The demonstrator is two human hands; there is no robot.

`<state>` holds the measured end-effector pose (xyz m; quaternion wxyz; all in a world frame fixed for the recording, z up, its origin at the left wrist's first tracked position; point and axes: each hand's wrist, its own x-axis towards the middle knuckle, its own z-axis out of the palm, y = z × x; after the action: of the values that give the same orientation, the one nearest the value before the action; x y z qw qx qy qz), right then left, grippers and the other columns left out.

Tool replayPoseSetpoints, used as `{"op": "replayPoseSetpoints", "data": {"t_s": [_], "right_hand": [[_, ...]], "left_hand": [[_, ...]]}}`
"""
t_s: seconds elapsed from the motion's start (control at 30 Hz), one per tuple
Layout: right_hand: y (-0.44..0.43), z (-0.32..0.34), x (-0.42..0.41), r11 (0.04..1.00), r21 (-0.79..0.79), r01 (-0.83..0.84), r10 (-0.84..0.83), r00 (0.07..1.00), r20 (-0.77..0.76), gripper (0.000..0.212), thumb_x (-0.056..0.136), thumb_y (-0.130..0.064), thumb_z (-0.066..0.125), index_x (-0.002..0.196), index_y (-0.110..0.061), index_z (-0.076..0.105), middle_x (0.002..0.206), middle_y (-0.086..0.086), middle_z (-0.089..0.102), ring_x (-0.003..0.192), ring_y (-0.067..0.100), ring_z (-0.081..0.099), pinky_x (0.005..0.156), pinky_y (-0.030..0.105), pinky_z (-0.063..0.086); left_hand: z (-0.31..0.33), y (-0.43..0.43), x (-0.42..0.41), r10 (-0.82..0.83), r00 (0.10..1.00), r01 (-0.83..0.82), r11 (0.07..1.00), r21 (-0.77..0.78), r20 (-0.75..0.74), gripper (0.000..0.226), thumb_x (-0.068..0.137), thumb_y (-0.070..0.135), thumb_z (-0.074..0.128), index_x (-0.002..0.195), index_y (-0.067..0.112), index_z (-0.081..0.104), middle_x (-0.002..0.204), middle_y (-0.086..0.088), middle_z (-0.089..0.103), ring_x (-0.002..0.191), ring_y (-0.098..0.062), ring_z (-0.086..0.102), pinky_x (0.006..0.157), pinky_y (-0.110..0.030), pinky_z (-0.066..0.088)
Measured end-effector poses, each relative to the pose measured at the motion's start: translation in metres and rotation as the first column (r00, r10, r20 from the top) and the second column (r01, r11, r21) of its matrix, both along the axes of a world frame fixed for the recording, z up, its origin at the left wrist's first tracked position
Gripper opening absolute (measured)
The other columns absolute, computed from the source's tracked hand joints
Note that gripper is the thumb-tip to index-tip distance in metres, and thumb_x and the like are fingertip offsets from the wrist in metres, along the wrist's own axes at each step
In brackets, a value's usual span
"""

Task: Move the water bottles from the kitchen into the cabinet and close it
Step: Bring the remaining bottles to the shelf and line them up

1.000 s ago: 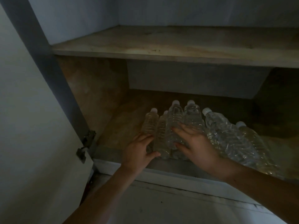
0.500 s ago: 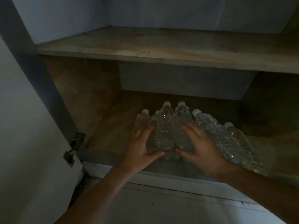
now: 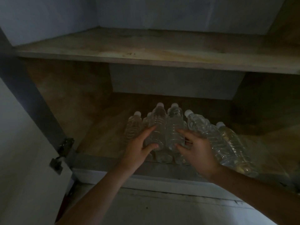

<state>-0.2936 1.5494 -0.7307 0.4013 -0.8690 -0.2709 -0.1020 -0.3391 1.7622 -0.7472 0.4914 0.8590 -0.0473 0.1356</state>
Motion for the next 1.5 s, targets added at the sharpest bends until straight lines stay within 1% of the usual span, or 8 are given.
{"op": "replayPoseSetpoints", "data": {"t_s": [0.2,0.37,0.53,0.87,1.03,1.2,1.37,1.5], "right_hand": [[-0.007,-0.013,-0.007,0.999,0.049,-0.023,0.023,1.000,0.019,0.055,0.083,-0.009,0.076,0.129,-0.030,0.057,0.119,-0.010,0.061,0.103,0.009,0.065,0.091,0.023,0.054],[-0.014,-0.013,-0.007,0.999,-0.028,-0.037,0.037,0.999,0.000,0.062,0.082,-0.012,0.077,0.131,-0.036,0.048,0.124,-0.007,0.050,0.107,0.006,0.055,0.093,0.008,0.044],[-0.022,-0.019,-0.008,0.976,-0.210,-0.062,0.049,0.997,-0.065,0.089,0.077,-0.006,0.079,0.147,-0.036,0.032,0.144,-0.008,0.034,0.128,0.003,0.037,0.102,0.007,0.028],[-0.018,-0.020,-0.007,0.971,-0.237,-0.039,0.020,0.997,-0.080,0.094,0.081,-0.001,0.073,0.151,-0.039,0.023,0.146,-0.002,0.039,0.130,0.008,0.041,0.103,0.012,0.029],[-0.019,-0.016,-0.007,0.975,-0.216,-0.061,0.037,0.993,-0.116,0.092,0.082,-0.004,0.073,0.150,-0.042,0.022,0.149,-0.006,0.036,0.133,0.005,0.038,0.106,0.012,0.030],[-0.024,0.009,-0.011,0.979,-0.198,-0.054,0.039,0.996,-0.079,0.087,0.080,-0.015,0.077,0.150,-0.034,0.029,0.148,-0.005,0.037,0.132,0.009,0.040,0.108,0.019,0.035],[-0.057,0.028,-0.007,0.908,-0.392,0.150,-0.105,0.986,0.132,0.069,0.082,-0.040,0.063,0.145,-0.025,0.040,0.149,0.003,0.041,0.139,0.023,0.033,0.113,0.042,0.034],[-0.077,0.033,-0.007,0.894,-0.388,0.225,-0.264,0.963,-0.051,0.071,0.085,-0.046,0.061,0.149,-0.029,0.033,0.150,0.007,0.040,0.137,0.027,0.036,0.111,0.038,0.035]], "left_hand": [[-0.002,0.000,0.001,0.005,1.000,-0.006,0.998,0.060,0.011,0.066,0.087,0.023,0.070,0.144,0.033,0.039,0.144,0.008,0.049,0.129,-0.004,0.047,0.107,-0.029,0.044],[-0.012,-0.008,-0.001,0.045,0.997,-0.059,0.971,0.231,0.068,0.089,0.078,0.034,0.079,0.149,0.038,0.025,0.150,0.006,0.029,0.128,0.000,0.030,0.097,-0.004,0.027],[-0.023,-0.018,-0.001,0.058,0.983,-0.118,0.924,0.364,0.172,0.105,0.064,0.035,0.088,0.146,0.040,0.023,0.151,-0.002,0.017,0.129,-0.008,0.025,0.101,-0.026,0.038],[-0.020,-0.017,0.001,0.077,0.990,-0.116,0.920,0.374,0.118,0.098,0.069,0.036,0.086,0.147,0.037,0.027,0.153,-0.003,0.015,0.137,-0.023,0.034,0.104,-0.035,0.046],[-0.011,-0.021,-0.004,0.066,0.994,-0.093,0.927,0.364,0.086,0.096,0.069,0.041,0.084,0.148,0.034,0.029,0.153,0.000,0.013,0.136,-0.013,0.025,0.108,-0.030,0.036],[0.003,-0.033,-0.001,0.054,0.988,-0.111,0.895,0.433,0.142,0.089,0.072,0.055,0.075,0.146,0.032,0.030,0.150,-0.001,0.022,0.137,-0.016,0.025,0.109,-0.031,0.032],[0.018,-0.056,0.009,0.000,0.970,-0.118,0.875,0.470,0.244,0.076,0.078,0.060,0.060,0.141,0.023,0.043,0.140,-0.002,0.044,0.131,-0.020,0.040,0.105,-0.039,0.041],[0.025,-0.072,0.019,-0.046,0.967,-0.107,0.820,0.563,0.251,0.069,0.081,0.061,0.052,0.134,0.018,0.053,0.133,-0.003,0.056,0.125,-0.023,0.051,0.104,-0.036,0.041]]}}
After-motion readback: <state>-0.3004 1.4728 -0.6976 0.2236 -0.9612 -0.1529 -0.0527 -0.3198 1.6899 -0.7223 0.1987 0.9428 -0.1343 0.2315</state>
